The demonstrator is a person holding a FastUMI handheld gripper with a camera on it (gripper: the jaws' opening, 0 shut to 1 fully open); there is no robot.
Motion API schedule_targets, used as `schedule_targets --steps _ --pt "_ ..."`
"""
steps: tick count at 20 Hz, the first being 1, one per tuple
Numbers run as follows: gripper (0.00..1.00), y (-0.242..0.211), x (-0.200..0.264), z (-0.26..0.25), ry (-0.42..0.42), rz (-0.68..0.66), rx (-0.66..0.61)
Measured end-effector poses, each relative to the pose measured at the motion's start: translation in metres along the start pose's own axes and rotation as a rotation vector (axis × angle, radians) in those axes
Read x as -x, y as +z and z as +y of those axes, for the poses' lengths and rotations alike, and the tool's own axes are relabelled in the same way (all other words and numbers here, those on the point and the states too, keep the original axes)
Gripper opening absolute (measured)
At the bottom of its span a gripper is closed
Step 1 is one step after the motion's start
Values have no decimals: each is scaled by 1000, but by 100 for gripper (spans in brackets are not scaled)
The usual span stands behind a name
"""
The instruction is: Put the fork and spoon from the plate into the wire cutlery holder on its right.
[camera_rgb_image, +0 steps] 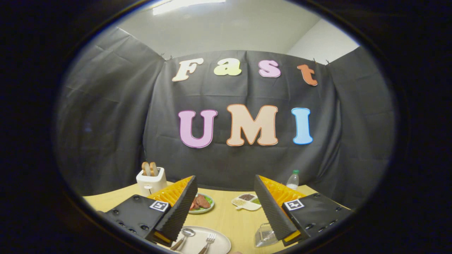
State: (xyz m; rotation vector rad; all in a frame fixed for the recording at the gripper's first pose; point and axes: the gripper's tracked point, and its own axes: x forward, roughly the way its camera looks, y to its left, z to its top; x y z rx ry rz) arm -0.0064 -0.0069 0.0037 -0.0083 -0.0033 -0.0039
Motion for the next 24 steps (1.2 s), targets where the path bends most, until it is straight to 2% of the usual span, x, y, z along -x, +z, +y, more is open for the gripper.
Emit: schedule_targets --steps 9,15,24 --pt "100 -8 2 3 18 38 3" --pt "100 -33 1 18 61 134 -6" --pt "100 -117 0 26 85 371 14"
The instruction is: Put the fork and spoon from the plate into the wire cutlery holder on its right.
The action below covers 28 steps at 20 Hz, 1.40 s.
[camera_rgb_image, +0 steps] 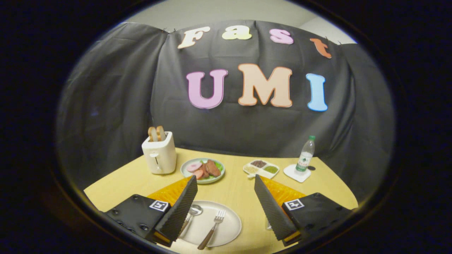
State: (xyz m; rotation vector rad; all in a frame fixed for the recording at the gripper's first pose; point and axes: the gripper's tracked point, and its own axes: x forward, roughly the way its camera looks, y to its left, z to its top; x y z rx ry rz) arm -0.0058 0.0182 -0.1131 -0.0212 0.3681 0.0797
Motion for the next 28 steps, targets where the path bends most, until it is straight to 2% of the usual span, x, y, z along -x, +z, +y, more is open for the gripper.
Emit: schedule_targets --steps 12,23,28 --pt "100 -121 -21 19 36 333 20" --pt "100 -187 -24 26 39 514 98" --pt "85 -207 -26 22 36 581 72"
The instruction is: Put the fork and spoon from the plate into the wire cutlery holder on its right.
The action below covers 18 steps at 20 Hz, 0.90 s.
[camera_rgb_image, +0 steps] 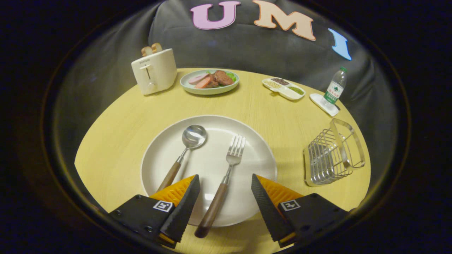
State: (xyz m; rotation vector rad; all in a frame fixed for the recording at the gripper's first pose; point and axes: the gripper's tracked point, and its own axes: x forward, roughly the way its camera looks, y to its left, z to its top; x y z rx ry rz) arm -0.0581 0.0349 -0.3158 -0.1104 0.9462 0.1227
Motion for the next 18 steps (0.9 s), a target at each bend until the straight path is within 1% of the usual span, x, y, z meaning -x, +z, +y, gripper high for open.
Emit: schedule_targets --steps 3,4,10,12,13,14,16,17,18 --pt "74 0 -3 0 3 10 -7" --pt "73 0 -4 -1 0 11 -11" --pt "32 -2 -3 0 12 34 -26" --pt "27 -3 -2 1 22 47 -29" --pt "24 -6 -12 -5 -4 44 -31" --pt "21 -1 0 -4 3 46 -38" --pt "16 -2 2 -3 11 57 -49" --pt "9 -4 1 -4 16 62 -50" --pt "9 -4 0 -4 26 68 -53"
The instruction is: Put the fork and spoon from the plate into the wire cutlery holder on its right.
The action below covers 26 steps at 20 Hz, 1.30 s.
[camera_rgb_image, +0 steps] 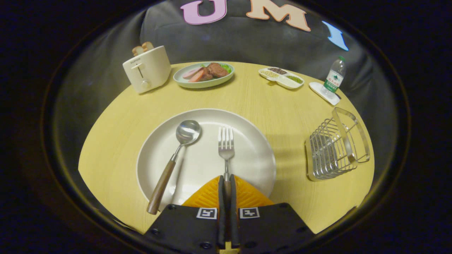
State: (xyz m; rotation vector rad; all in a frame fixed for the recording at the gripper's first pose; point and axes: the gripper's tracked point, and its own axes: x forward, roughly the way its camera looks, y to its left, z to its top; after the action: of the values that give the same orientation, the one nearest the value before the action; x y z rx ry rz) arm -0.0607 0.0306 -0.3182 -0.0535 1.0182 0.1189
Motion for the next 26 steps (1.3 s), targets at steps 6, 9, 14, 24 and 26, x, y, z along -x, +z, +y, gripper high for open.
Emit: schedule_targets --steps 6,9,14,24,26 --pt "4 2 9 -1 43 36 44" --pt "4 10 19 -4 54 44 80" --pt "4 26 39 -11 83 53 93" --pt "4 55 80 -56 98 67 -4" --pt "4 58 86 -72 77 68 -9"
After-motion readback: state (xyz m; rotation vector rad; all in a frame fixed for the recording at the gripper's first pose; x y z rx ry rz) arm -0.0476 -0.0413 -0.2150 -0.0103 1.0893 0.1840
